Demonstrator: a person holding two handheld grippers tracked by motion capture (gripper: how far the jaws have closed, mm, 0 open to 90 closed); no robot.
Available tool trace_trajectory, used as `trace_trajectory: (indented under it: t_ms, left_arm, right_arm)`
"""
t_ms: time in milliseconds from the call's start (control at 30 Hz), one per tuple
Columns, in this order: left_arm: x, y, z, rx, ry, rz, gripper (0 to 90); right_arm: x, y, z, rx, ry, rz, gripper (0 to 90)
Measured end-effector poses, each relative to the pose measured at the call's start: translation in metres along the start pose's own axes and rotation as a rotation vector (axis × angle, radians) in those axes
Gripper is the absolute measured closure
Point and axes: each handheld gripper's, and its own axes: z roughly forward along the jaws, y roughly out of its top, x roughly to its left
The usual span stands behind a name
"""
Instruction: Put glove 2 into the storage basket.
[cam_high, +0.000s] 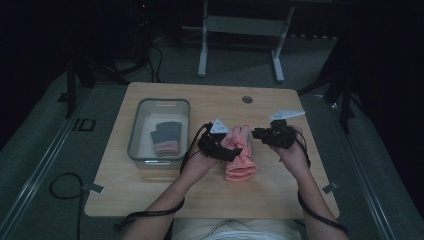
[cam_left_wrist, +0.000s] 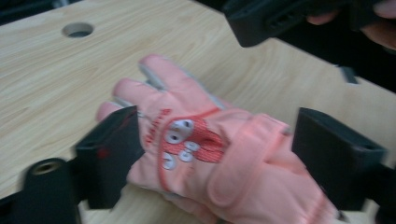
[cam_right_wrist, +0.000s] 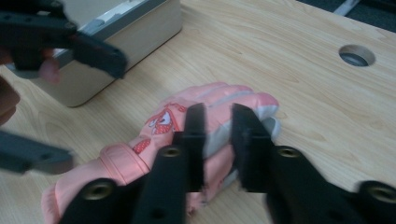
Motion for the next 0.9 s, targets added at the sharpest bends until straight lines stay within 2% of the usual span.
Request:
trace_trajectory:
  t_ms: [67, 133, 167, 267, 333, 400, 433, 500, 533, 633, 667, 733, 767, 800, 900]
  left_arm:
    - [0.004, 0.003, 0.002, 0.009, 0.026, -0.020, 32.7]
    - [0.008, 0.005, 0.004, 0.027, 0.063, -0.044, 38.9]
    - [0.009, 0.005, 0.006, 0.038, 0.068, -0.069, 40.3]
    - [0.013, 0.002, 0.013, 0.082, 0.078, -0.113, 40.0]
    - [0.017, -0.003, 0.020, 0.134, 0.062, -0.156, 31.8]
    - [0.021, -0.008, 0.027, 0.189, 0.065, -0.179, 29.2]
    - [0.023, -0.010, 0.031, 0.203, 0.065, -0.208, 28.2]
    - [0.026, -0.014, 0.037, 0.231, 0.067, -0.239, 26.8]
    - [0.029, -0.018, 0.041, 0.238, 0.044, -0.277, 26.1]
    - [0.031, -0.025, 0.052, 0.259, 0.021, -0.322, 24.2]
    - [0.032, -0.027, 0.055, 0.264, 0.014, -0.325, 24.2]
    - [0.035, -0.030, 0.060, 0.268, -0.018, -0.357, 24.4]
    - [0.036, -0.032, 0.063, 0.263, -0.040, -0.383, 25.9]
    - [0.037, -0.034, 0.065, 0.266, -0.052, -0.392, 26.8]
    - [0.042, -0.041, 0.072, 0.250, -0.106, -0.446, 29.8]
  right_arm:
    - [0.002, 0.002, 0.006, 0.010, -0.004, -0.010, 79.1]
    - [0.004, 0.002, 0.012, 0.009, -0.001, -0.008, 78.8]
    - [0.006, 0.002, 0.015, 0.019, -0.001, -0.004, 77.1]
    - [0.010, -0.001, 0.025, 0.033, -0.006, -0.011, 67.7]
    - [0.011, -0.005, 0.032, 0.054, -0.029, -0.015, 61.3]
    - [0.010, -0.010, 0.038, 0.068, -0.028, -0.001, 56.6]
    - [0.009, -0.012, 0.040, 0.083, -0.039, 0.003, 54.8]
    - [0.007, -0.018, 0.046, 0.108, -0.031, 0.028, 48.8]
    - [0.005, -0.021, 0.048, 0.125, -0.029, 0.033, 47.1]
    - [-0.002, -0.032, 0.058, 0.196, -0.018, 0.054, 39.6]
    - [-0.006, -0.036, 0.061, 0.215, 0.001, 0.070, 39.5]
    - [-0.012, -0.041, 0.064, 0.229, 0.038, 0.104, 39.6]
    - [-0.014, -0.043, 0.066, 0.239, 0.050, 0.122, 39.8]
    - [-0.016, -0.046, 0.068, 0.249, 0.063, 0.132, 40.8]
    - [-0.019, -0.049, 0.071, 0.266, 0.112, 0.147, 50.4]
